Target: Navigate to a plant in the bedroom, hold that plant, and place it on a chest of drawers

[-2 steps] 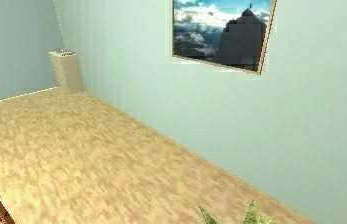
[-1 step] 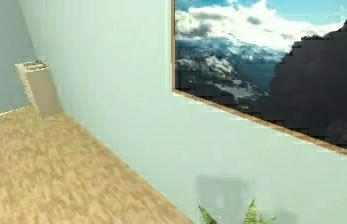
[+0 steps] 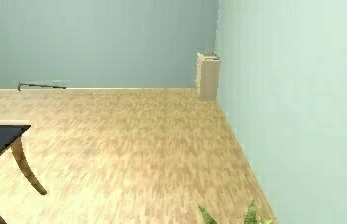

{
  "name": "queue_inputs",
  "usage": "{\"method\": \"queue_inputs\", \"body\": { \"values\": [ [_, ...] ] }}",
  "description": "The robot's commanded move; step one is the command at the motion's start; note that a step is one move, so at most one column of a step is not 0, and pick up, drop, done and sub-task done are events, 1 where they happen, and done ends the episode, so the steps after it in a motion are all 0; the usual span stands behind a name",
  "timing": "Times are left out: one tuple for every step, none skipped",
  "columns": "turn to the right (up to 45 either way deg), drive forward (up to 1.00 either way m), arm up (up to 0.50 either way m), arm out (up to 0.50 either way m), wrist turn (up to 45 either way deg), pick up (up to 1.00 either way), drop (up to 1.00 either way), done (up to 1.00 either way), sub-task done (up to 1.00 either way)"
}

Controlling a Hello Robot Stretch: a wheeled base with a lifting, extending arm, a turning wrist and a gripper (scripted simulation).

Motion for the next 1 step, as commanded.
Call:
{"method": "queue_inputs", "body": {
  "values": [
    [0.0,1.00,0.00,0.00,0.0,0.00,0.00,0.00,0.00]
  ]
}}
